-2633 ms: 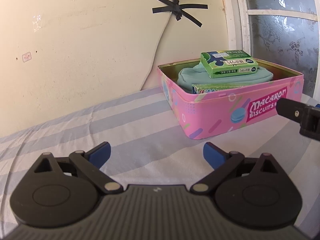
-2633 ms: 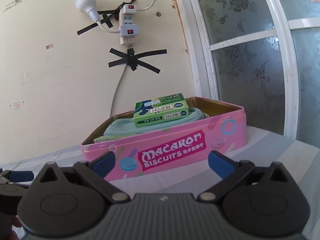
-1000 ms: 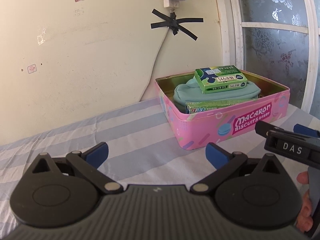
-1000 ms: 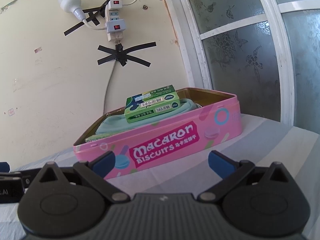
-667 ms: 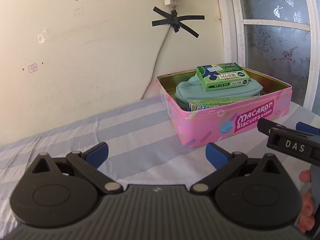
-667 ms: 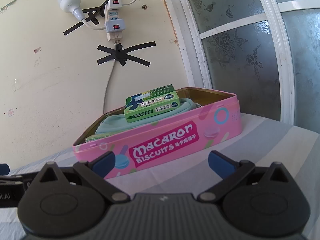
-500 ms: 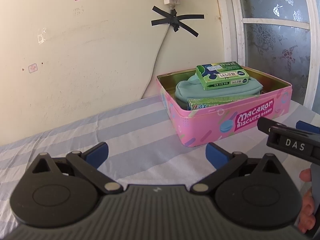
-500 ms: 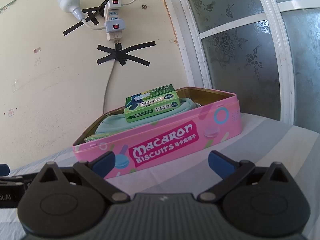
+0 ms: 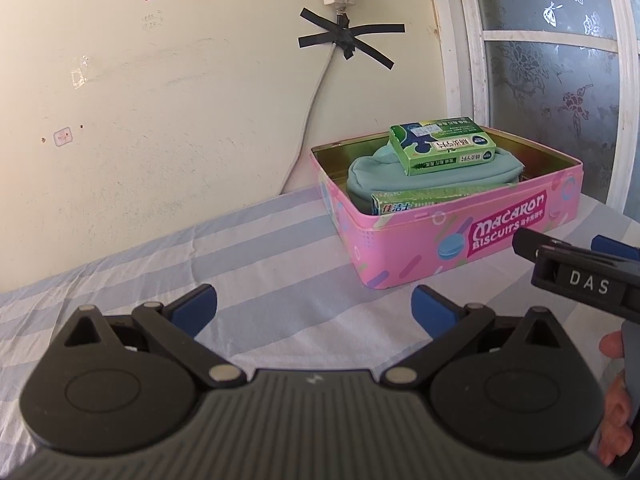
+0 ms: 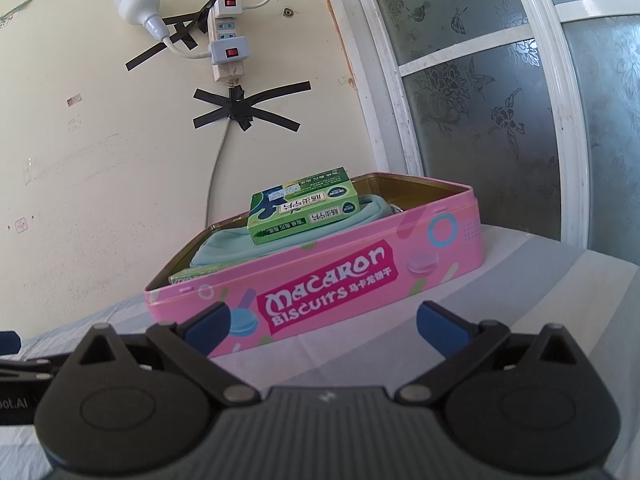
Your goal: Organize objects
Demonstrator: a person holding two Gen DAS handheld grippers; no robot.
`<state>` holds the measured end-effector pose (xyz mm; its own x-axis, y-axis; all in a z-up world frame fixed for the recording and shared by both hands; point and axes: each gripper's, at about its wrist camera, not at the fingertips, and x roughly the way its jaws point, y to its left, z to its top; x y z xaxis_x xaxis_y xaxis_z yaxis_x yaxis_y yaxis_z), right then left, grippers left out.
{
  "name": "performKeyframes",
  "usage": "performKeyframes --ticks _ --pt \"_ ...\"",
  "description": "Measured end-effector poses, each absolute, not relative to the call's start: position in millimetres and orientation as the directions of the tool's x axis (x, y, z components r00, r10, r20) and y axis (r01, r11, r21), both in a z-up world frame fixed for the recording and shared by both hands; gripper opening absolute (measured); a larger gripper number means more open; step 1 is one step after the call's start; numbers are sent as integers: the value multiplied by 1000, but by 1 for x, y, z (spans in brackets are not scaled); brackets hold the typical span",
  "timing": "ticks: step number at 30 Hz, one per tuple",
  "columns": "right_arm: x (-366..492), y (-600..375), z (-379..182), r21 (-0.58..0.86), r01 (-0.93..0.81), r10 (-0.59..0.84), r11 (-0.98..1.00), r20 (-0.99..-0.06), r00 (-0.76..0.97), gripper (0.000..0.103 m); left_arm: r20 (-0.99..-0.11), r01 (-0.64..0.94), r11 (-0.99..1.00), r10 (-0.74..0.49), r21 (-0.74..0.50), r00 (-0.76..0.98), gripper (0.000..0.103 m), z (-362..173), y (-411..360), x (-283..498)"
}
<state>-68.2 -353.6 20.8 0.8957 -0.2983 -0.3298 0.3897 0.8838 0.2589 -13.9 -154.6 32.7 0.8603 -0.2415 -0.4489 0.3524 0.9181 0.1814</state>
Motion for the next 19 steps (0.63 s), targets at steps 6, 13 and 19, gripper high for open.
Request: performKeyframes --ticks 6,13,19 --pt "-68 -354 21 259 389 -298 884 -330 896 103 -452 355 917 -243 180 858 103 32 -155 -14" --pt "-68 -354 20 259 389 -298 884 -330 896 103 -454 359 915 -246 181 856 103 31 -155 -14" --pt "-68 -354 20 259 390 -298 884 -331 895 103 -453 363 913 -249 184 856 103 30 -155 -13"
